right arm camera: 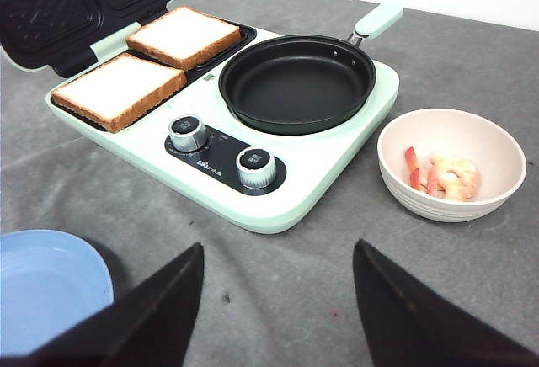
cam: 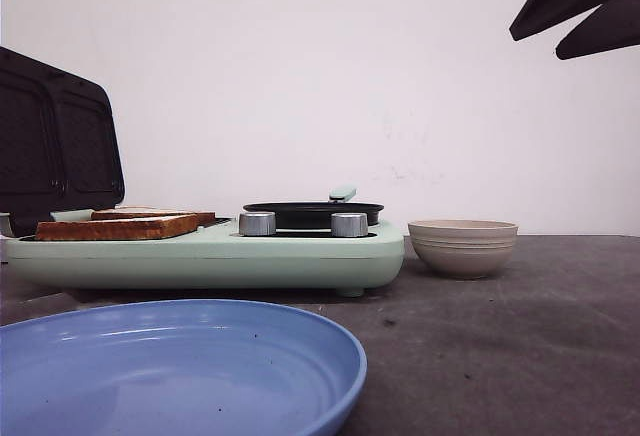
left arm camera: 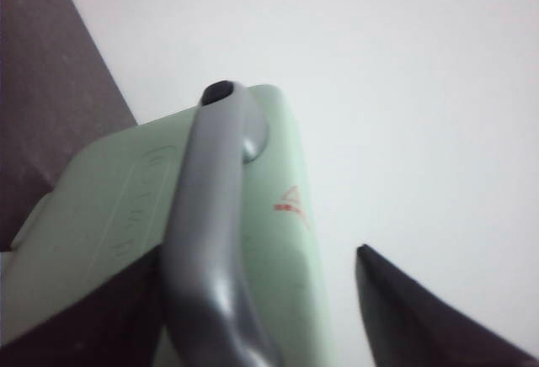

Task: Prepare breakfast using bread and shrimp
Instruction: 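Grasp the sandwich maker lid handle with the left gripper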

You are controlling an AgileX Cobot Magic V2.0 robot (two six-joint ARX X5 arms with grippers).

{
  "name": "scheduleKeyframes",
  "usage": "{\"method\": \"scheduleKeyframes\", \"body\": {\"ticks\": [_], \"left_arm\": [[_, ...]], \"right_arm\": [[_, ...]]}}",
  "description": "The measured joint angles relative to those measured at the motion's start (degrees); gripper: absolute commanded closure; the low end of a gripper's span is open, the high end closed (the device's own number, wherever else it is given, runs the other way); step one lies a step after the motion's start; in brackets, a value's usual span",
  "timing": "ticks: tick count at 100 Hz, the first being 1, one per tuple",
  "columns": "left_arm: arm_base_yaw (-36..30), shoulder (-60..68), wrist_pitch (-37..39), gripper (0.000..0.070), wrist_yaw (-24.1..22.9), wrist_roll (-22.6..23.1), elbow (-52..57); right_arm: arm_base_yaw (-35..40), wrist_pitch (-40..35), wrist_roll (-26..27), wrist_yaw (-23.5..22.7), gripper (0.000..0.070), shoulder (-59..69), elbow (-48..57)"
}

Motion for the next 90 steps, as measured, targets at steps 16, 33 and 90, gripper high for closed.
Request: {"method": "scheduleKeyframes", "body": {"ticks": [16,33,90], "left_arm": [[-0.22,0.00,-2.32,0.0618,0.00,0.44,0.00],[-0.22,0.02,-2.73,0.0696,0.28,-0.55,0.00],[-10.86,-1.68,-8.70,0.0696,0.83,11.10,1.86]], "right_arm": [[0.00,0.00,0.26,0.00,0.0362,0.00,0.00],[0.00,0.00,0.42,0.00,0.0362,0.00,0.00],[0.00,0.00,0.59,0.00,0.0362,0.00,0.00]]}}
